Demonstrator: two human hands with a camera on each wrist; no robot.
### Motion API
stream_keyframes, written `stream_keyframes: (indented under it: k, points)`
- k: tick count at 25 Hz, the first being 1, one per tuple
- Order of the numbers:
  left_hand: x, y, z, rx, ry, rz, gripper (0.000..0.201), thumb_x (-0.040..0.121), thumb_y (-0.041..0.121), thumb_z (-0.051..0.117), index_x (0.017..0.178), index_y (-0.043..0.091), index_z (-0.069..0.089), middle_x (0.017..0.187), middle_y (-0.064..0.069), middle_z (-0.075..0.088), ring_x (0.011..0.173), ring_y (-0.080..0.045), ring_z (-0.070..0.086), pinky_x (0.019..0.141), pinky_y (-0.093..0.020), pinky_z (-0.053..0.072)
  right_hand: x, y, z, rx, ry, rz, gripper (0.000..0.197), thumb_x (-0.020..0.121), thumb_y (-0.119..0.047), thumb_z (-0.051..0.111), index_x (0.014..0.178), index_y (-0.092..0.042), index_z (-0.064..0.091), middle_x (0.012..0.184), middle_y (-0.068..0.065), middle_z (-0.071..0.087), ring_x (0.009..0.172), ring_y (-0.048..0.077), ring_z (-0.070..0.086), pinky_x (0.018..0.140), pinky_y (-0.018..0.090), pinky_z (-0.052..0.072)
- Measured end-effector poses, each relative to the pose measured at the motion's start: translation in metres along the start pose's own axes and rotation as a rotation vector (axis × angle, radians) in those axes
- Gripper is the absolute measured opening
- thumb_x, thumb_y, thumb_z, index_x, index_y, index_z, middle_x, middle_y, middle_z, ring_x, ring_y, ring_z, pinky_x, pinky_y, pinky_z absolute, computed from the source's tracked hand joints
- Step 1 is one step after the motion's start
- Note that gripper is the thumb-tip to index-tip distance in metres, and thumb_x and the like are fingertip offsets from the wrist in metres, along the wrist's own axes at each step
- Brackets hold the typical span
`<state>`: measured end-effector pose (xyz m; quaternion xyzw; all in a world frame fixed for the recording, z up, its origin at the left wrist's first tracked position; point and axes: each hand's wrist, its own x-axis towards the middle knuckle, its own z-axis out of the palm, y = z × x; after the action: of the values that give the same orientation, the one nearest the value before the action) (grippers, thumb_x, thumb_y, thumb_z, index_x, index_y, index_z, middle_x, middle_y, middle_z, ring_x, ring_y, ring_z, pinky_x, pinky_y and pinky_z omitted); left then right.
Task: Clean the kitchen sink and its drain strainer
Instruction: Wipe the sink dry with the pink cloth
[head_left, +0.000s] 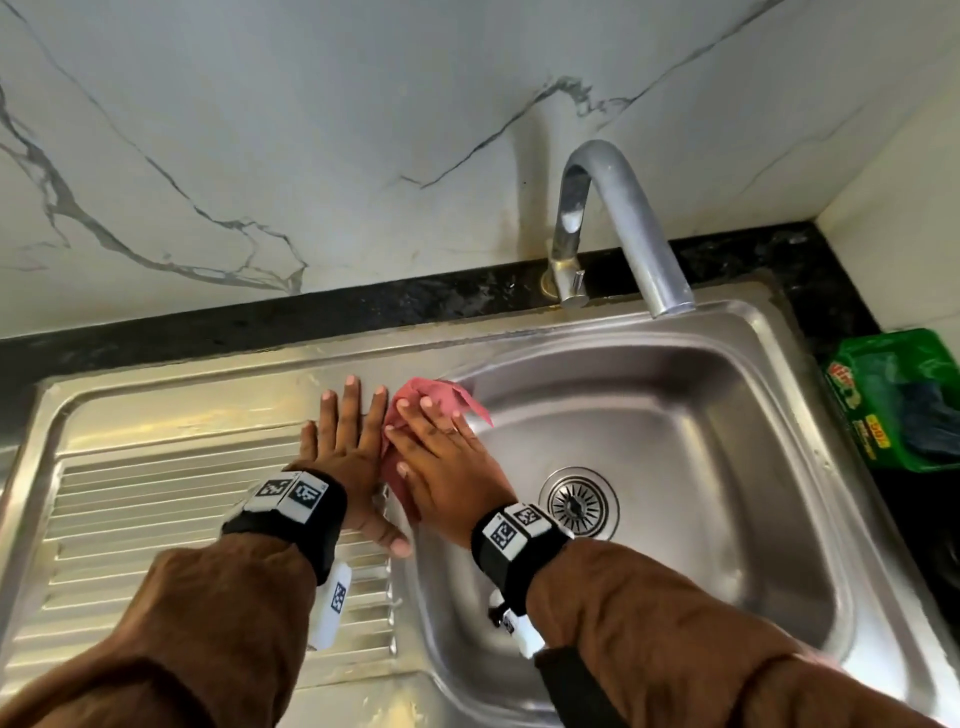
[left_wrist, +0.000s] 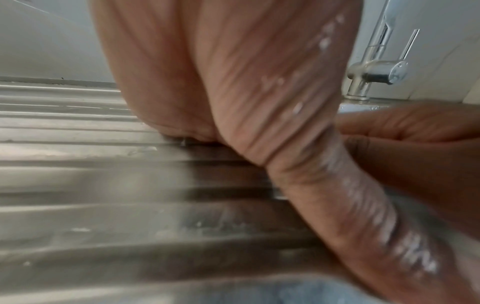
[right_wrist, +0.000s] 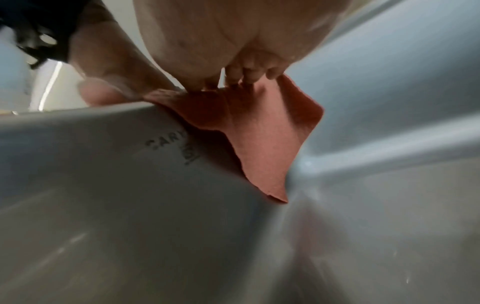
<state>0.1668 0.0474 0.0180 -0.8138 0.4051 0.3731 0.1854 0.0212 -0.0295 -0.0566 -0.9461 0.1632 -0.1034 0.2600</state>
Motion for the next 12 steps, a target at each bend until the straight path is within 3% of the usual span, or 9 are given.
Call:
stream_keyframes:
  k: [3, 7, 9, 12]
  points:
    - [0.001, 0.002, -0.003, 0.018, -0.037, -0.01, 0.18, 0.001, 0.086, 0.062, 0.126, 0.031, -0.055, 0.128, -0.005, -0.066, 0.128, -0.038, -0.049, 0.117, -0.058, -0.01, 0.007, 0.015, -0.004, -0.128, -0.024, 0.01, 0.06, 0.102, -0.04, 0.034, 0.156, -0.018, 0.024, 0.165, 0.004, 0.015, 0.153, 0.021, 0.004, 0.121, 0.049, 0.014]
    - [-0.002, 0.003, -0.003, 0.02, -0.029, -0.013, 0.181, 0.015, 0.08, 0.079, 0.127, 0.032, -0.054, 0.131, -0.004, -0.064, 0.128, -0.036, -0.05, 0.116, -0.057, -0.014, 0.017, 0.031, -0.015, -0.144, 0.058, 0.374, 0.075, 0.095, -0.034, 0.042, 0.157, -0.007, 0.009, 0.166, 0.01, 0.005, 0.153, 0.027, 0.002, 0.123, 0.048, 0.013]
    - [-0.002, 0.002, -0.002, 0.02, -0.024, -0.008, 0.179, 0.018, 0.08, 0.08, 0.127, 0.033, -0.054, 0.131, -0.004, -0.064, 0.128, -0.035, -0.051, 0.116, -0.058, -0.014, 0.018, 0.032, -0.015, -0.093, 0.098, 0.389, 0.073, 0.095, -0.032, 0.04, 0.157, -0.005, 0.011, 0.165, 0.011, 0.006, 0.153, 0.026, 0.004, 0.123, 0.046, 0.013]
    - [-0.001, 0.002, -0.002, 0.031, -0.022, -0.009, 0.179, 0.019, 0.078, 0.081, 0.127, 0.033, -0.054, 0.13, -0.004, -0.065, 0.128, -0.036, -0.051, 0.116, -0.058, -0.013, 0.016, 0.039, -0.016, 0.039, 0.115, 0.296, 0.07, 0.095, -0.029, 0.042, 0.157, -0.011, 0.016, 0.166, 0.006, 0.009, 0.153, 0.023, 0.006, 0.124, 0.039, 0.009]
